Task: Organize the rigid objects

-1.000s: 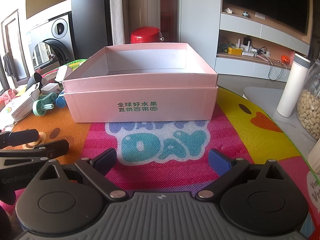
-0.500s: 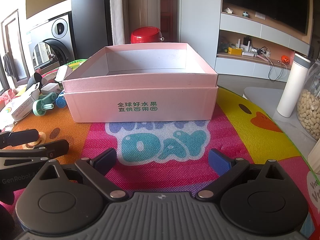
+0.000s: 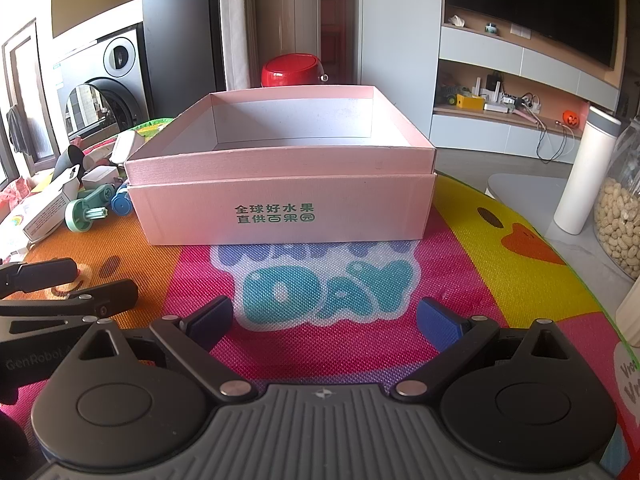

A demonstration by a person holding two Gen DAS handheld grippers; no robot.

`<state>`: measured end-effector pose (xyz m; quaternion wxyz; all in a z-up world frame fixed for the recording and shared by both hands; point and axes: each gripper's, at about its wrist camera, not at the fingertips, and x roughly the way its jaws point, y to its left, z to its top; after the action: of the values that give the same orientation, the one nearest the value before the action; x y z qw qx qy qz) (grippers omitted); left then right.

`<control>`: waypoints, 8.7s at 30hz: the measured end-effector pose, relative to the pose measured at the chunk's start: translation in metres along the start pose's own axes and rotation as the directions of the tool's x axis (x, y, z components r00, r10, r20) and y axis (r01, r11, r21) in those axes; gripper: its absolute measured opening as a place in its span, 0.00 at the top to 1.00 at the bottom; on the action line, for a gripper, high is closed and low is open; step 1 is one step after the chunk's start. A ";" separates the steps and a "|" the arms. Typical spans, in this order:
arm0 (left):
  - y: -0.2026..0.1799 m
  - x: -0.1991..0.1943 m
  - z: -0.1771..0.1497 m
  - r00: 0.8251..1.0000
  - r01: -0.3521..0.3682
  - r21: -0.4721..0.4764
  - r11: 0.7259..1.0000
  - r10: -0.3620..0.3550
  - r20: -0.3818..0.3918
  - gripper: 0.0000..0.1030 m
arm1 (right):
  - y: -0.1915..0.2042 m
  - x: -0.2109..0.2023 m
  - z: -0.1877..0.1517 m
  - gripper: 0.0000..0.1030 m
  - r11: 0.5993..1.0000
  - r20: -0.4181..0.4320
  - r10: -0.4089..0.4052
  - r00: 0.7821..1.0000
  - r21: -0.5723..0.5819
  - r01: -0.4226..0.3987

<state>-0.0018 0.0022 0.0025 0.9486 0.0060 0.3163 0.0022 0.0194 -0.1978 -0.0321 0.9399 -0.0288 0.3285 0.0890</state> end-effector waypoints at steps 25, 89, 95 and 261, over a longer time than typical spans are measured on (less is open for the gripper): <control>0.003 0.002 0.002 0.999 0.054 -0.001 0.999 -0.054 -0.001 0.32 | 0.000 0.001 0.000 0.04 1.000 0.000 0.002 1.000 0.003 -0.002; 0.154 -0.065 -0.006 0.986 0.164 0.014 0.986 -0.164 0.005 0.27 | 0.003 0.007 0.018 0.07 0.992 -0.103 0.074 0.992 -0.096 -0.084; 0.200 -0.101 -0.014 0.983 0.168 -0.115 0.979 -0.157 0.095 0.79 | 0.069 -0.006 0.037 0.17 0.927 -0.109 0.319 0.941 -0.173 -0.334; 0.265 0.045 0.026 0.962 0.271 -0.554 0.787 -0.209 0.174 0.48 | 0.252 0.194 0.203 0.70 0.869 -0.437 0.309 0.845 -0.232 -0.438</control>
<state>0.0499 0.2671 -0.0005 0.9138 -0.3195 0.2497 -0.0239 0.2458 0.1013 0.0069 0.8024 -0.1338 0.4872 0.3175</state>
